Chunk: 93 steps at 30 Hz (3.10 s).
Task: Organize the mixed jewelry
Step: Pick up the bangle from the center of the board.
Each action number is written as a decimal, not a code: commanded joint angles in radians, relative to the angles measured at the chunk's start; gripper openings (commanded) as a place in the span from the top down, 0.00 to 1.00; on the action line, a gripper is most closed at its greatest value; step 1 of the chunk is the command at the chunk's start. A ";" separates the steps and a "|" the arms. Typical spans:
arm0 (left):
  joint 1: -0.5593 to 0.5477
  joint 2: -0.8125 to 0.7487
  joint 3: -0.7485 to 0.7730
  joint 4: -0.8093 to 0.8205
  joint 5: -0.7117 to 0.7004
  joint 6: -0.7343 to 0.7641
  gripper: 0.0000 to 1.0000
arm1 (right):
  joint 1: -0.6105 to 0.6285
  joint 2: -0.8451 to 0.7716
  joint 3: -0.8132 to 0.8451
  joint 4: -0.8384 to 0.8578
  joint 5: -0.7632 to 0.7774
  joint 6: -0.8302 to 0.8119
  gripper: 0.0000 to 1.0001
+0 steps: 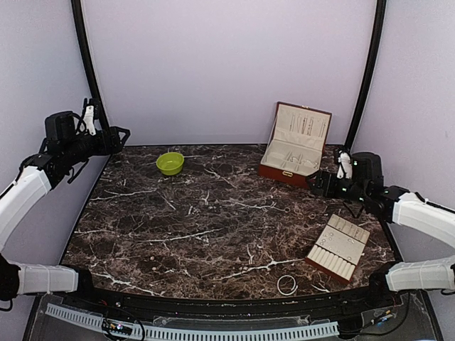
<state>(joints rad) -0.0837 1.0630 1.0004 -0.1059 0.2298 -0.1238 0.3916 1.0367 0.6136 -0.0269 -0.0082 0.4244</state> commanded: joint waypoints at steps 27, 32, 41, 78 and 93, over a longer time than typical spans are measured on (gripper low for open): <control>-0.004 -0.068 -0.089 0.035 -0.063 0.067 0.01 | 0.732 0.210 0.059 -0.533 0.117 0.402 0.51; -0.004 -0.072 -0.093 0.041 -0.071 0.061 0.01 | 0.828 0.208 0.051 -0.612 0.152 0.463 0.56; -0.004 -0.090 -0.105 0.056 -0.093 0.058 0.01 | 0.901 0.278 0.061 -0.619 0.194 0.507 0.66; -0.004 -0.100 -0.114 0.066 -0.110 0.052 0.01 | 0.937 0.375 0.038 -0.539 0.273 0.571 0.91; -0.004 -0.103 -0.115 0.067 -0.114 0.051 0.01 | 0.932 0.352 0.046 -0.506 0.347 0.582 1.00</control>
<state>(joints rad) -0.0837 0.9836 0.9001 -0.0750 0.1215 -0.0647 1.3197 1.4040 0.6613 -0.5556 0.2874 0.9970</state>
